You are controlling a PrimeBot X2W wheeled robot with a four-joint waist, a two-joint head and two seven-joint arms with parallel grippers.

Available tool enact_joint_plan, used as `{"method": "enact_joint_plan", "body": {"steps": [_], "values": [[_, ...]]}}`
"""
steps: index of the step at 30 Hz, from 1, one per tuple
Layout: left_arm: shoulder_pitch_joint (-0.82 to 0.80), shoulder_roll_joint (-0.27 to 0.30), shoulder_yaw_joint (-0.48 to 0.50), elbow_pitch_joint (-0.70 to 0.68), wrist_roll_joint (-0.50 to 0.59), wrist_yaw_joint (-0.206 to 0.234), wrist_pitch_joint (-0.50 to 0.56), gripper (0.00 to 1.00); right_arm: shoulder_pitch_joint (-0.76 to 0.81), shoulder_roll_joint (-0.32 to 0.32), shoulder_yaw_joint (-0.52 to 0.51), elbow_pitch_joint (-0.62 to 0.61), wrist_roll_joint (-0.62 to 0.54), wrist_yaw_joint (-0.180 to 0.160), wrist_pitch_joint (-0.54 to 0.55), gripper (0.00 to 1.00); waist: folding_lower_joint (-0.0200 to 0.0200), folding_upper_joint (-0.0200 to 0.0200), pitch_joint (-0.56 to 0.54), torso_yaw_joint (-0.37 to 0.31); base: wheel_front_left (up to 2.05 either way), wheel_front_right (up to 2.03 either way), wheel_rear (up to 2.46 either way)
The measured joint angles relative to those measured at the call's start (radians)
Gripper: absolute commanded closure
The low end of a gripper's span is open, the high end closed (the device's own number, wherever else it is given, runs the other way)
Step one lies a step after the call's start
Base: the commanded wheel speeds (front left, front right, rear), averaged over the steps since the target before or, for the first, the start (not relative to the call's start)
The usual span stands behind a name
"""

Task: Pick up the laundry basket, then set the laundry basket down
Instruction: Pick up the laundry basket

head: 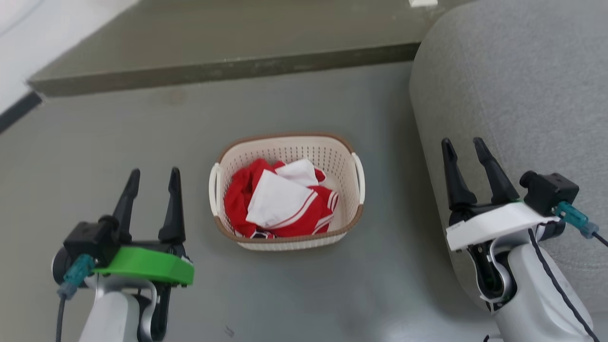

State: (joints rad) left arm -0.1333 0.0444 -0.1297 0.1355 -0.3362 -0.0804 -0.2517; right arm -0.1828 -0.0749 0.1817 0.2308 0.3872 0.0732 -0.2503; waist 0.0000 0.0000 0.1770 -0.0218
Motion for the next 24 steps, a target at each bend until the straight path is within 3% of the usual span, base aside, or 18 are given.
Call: {"method": "enact_joint_plan", "body": {"steps": [11, 24], "values": [[-0.091, -0.002, 0.001, 0.001, 0.007, -0.009, 0.000, 0.00, -0.086, 0.009, 0.003, 0.003, -0.010, 0.006, 0.000, 0.00, 0.0000, 0.0000, 0.125, -0.004, 0.00, 0.00, 0.00], [-0.237, -0.002, 0.002, 0.096, 0.027, -0.014, 0.000, 0.00, -0.233, 0.011, 0.006, 0.078, -0.010, 0.007, -0.002, 0.00, 0.0000, 0.0000, 0.304, -0.010, 0.00, 0.00, 0.00]]}}
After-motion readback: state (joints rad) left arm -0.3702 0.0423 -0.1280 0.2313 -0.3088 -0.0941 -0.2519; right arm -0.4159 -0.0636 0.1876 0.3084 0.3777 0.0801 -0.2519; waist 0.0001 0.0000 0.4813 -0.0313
